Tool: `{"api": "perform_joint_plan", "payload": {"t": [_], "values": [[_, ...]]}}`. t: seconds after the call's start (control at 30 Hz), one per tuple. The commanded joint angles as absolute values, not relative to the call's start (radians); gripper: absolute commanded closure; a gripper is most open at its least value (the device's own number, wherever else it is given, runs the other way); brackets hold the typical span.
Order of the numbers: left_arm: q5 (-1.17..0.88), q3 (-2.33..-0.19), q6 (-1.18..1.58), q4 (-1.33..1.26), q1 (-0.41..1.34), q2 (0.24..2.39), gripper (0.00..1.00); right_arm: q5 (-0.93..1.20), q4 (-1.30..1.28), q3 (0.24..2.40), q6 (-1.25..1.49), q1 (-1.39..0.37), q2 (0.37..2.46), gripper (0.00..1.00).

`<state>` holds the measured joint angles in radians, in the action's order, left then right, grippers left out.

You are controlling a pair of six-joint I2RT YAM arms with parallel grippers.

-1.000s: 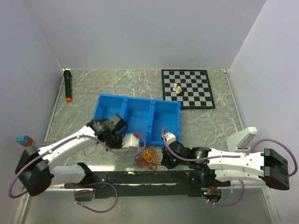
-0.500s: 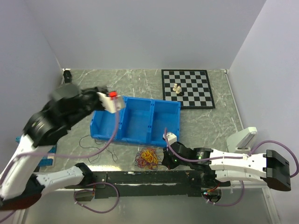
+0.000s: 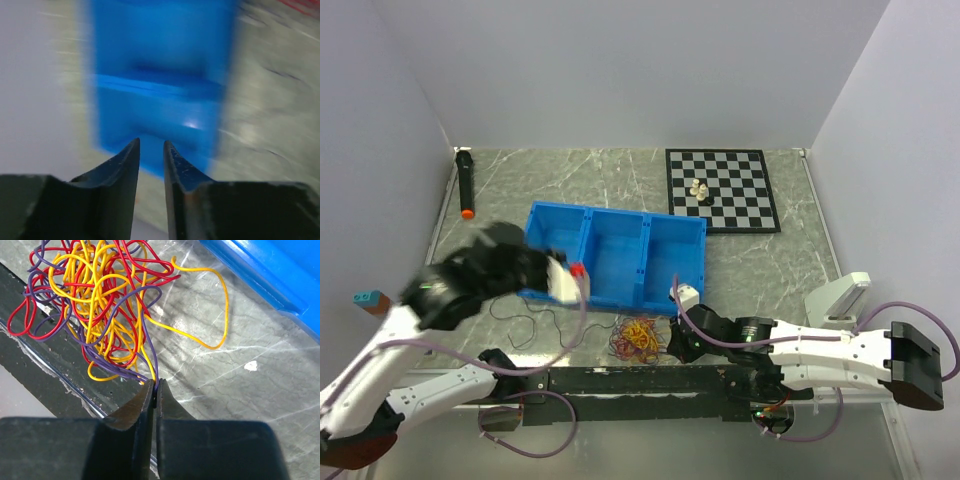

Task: Untangle the cables

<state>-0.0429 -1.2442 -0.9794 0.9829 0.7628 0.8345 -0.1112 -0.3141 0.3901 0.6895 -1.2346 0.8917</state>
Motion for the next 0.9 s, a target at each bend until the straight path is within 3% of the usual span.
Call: {"api": "perform_joint_plan", "payload": {"t": [0.0, 0.3, 0.37, 0.53, 0.67, 0.87], "values": [[-0.27, -1.037, -1.077, 1.212, 0.765, 0.779, 0.65, -0.12, -0.298, 0.382, 0.692, -1.244, 0.879, 0.9], [-0.443, -0.901, -0.965, 1.088, 0.765, 0.994, 0.31, -0.14, -0.313, 0.367, 0.716, -1.244, 0.828, 0.87], [-0.469, -0.862, -0.968, 1.043, 0.767, 1.006, 0.19, -0.144, -0.313, 0.364, 0.719, -1.243, 0.821, 0.87], [-0.517, -0.804, -0.986, 0.983, 0.802, 1.074, 0.16, -0.15, -0.321, 0.364, 0.721, -1.243, 0.813, 0.87], [-0.508, -0.792, -0.947, 0.945, 0.831, 1.161, 0.05, -0.15, -0.321, 0.361, 0.726, -1.243, 0.808, 0.87], [-0.416, -0.723, -0.855, 0.827, 0.868, 1.21, 0.07, -0.146, -0.322, 0.362, 0.723, -1.243, 0.807, 0.87]]}}
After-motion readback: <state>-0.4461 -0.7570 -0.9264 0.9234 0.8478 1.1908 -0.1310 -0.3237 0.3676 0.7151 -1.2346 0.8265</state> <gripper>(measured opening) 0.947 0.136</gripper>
